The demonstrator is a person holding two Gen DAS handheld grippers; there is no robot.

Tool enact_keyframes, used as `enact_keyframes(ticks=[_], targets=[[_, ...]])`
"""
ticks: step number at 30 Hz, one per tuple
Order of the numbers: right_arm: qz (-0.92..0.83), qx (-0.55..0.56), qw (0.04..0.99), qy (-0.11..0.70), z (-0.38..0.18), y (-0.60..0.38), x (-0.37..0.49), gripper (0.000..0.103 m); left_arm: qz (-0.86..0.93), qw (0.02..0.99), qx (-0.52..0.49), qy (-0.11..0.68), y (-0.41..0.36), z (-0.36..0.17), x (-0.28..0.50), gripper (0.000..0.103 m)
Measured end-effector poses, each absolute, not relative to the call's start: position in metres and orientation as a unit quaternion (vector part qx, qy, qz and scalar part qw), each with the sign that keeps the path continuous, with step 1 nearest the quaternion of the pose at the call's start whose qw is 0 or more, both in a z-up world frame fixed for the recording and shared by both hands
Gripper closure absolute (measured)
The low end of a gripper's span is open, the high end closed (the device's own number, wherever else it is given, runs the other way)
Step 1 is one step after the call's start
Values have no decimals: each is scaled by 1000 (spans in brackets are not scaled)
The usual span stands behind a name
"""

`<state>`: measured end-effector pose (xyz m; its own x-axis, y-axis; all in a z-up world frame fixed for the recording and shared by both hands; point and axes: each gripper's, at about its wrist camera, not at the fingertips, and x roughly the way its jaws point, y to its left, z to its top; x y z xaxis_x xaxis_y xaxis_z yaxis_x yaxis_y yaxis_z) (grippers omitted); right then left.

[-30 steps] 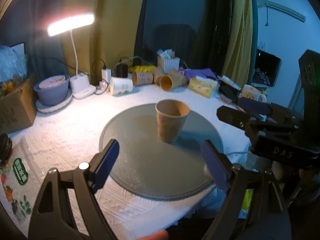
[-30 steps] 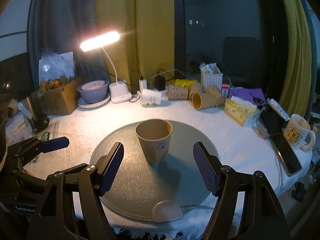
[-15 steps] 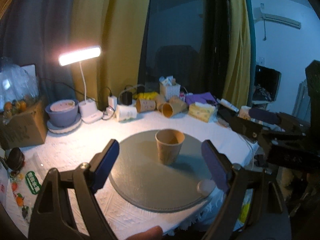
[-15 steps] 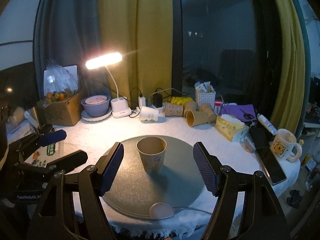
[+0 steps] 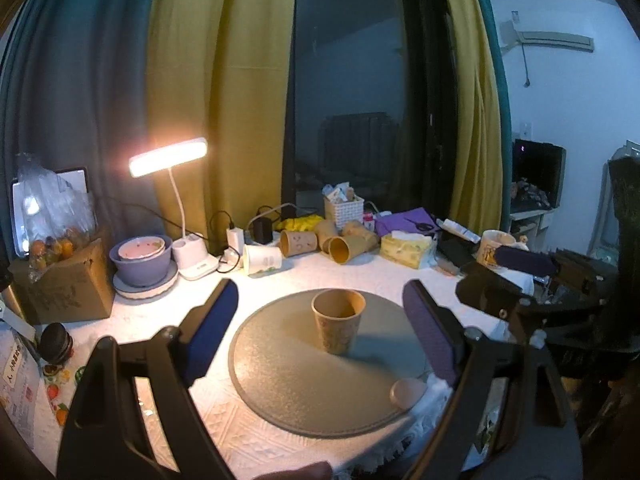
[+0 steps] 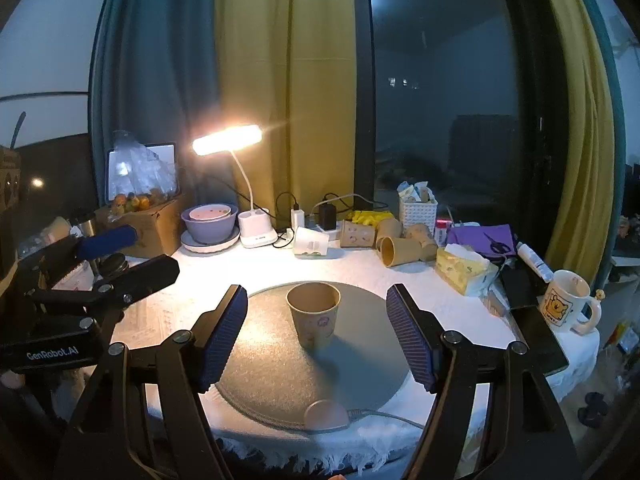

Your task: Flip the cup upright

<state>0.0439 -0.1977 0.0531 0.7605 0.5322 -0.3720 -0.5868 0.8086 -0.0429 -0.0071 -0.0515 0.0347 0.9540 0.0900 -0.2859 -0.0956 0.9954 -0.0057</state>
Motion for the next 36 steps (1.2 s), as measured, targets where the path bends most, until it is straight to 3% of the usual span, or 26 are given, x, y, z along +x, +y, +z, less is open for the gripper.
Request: enact_keyframes(ticks=[36], targets=[[300,-83,930,195,45,-186,48,28,51,989,-12,139,-46,33,-15,18]])
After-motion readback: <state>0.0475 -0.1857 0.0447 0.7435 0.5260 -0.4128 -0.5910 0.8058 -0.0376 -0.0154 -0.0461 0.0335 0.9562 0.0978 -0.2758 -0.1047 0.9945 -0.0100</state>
